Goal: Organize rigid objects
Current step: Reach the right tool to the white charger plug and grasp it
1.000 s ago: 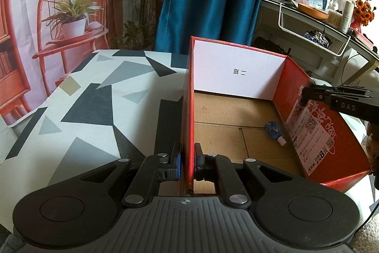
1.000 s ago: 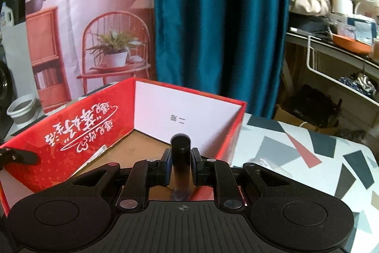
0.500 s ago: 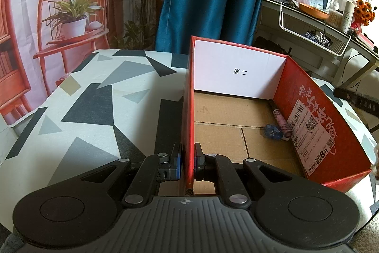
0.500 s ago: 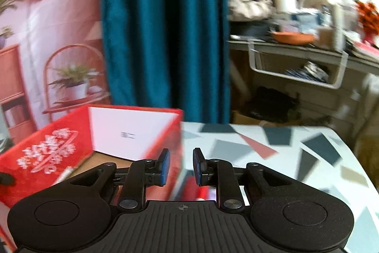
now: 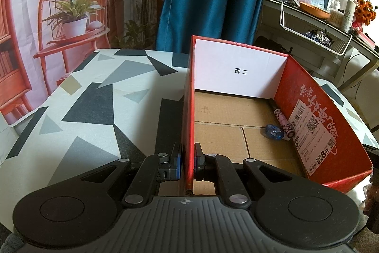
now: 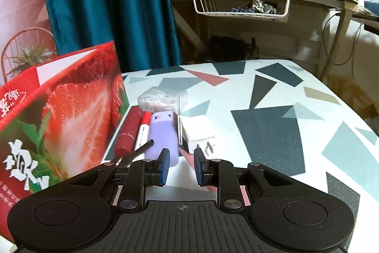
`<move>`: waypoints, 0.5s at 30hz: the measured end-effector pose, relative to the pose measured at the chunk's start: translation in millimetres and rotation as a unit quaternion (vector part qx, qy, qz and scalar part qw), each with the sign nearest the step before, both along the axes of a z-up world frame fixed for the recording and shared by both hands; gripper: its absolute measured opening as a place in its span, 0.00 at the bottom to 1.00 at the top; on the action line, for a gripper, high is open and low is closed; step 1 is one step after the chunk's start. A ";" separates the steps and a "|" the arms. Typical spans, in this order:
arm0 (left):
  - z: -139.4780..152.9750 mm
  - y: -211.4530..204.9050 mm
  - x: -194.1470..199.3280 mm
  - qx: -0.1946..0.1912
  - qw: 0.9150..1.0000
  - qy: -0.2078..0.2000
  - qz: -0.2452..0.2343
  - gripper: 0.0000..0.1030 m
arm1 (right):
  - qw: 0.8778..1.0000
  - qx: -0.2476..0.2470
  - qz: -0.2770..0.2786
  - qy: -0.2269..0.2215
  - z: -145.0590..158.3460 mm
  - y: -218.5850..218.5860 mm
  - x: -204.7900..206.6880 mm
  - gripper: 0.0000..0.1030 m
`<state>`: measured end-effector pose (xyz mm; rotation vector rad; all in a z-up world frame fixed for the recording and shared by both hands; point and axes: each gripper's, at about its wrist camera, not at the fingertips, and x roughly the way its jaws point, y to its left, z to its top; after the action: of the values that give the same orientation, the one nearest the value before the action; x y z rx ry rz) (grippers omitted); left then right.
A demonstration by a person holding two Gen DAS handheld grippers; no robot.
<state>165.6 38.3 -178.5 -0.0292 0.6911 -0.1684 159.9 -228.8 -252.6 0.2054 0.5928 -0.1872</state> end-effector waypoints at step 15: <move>-0.6 -2.2 1.3 0.005 1.000 0.001 0.003 0.10 | 0.999 -0.045 0.011 0.009 -5.4 -20.4 38.8 0.33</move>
<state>166.9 36.1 -179.0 -0.0209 0.6935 -0.1599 198.6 -249.2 -258.0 0.1097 0.6018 -0.1952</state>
